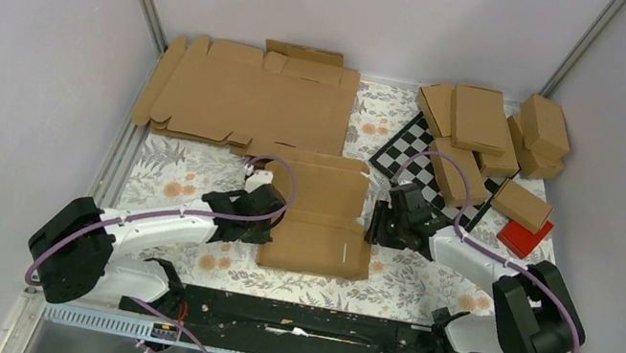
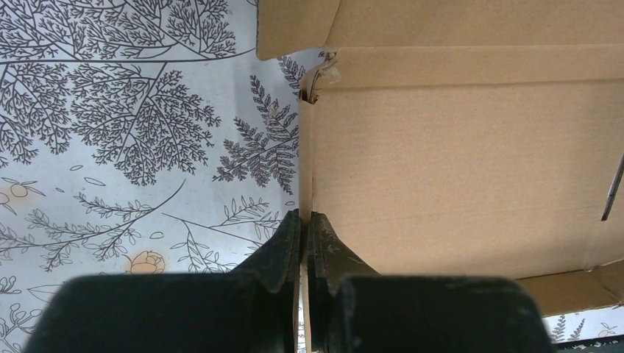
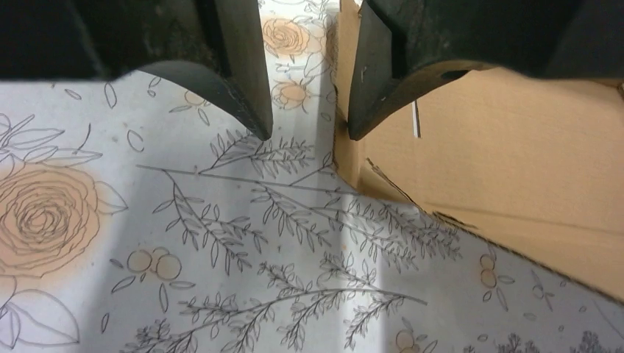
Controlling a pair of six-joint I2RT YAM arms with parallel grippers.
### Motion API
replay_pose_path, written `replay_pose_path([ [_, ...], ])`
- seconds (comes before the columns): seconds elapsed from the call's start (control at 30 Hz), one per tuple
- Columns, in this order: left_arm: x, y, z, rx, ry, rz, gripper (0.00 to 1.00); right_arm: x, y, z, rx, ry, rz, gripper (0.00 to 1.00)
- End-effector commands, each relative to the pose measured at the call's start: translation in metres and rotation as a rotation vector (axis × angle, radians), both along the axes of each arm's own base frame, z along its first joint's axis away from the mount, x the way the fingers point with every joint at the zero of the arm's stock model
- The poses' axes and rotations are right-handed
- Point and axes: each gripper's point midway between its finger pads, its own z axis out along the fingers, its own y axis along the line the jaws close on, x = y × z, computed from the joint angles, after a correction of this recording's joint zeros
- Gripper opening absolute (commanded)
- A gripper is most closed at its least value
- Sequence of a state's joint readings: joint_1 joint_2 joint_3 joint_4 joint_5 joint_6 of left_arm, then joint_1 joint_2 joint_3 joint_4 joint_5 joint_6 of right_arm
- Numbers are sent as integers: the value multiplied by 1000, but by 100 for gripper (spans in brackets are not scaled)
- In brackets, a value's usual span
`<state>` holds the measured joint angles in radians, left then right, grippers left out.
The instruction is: Fold the paper box
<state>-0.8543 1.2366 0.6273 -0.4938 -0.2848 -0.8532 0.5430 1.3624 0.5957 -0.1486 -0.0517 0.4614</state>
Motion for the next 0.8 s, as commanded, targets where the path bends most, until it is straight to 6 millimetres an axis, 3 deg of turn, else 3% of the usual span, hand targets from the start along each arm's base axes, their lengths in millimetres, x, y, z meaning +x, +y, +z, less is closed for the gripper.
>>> replay_pose_path([
  [0.0,7,-4,8,-34,-48,0,0,11,-8,-10,-54,3,-63,47],
  [0.33,9,-5,6,-22,-48,-9,0,27,4,-10,-53,16,-52,41],
  [0.43,10,-7,6,-17,-48,-15,0,22,19,-9,8,52,-4,42],
  [0.6,12,-11,6,-20,-42,-22,0,3,43,-3,149,119,82,52],
  [0.77,12,-14,6,-37,-45,-21,0,-11,54,6,239,147,121,49],
])
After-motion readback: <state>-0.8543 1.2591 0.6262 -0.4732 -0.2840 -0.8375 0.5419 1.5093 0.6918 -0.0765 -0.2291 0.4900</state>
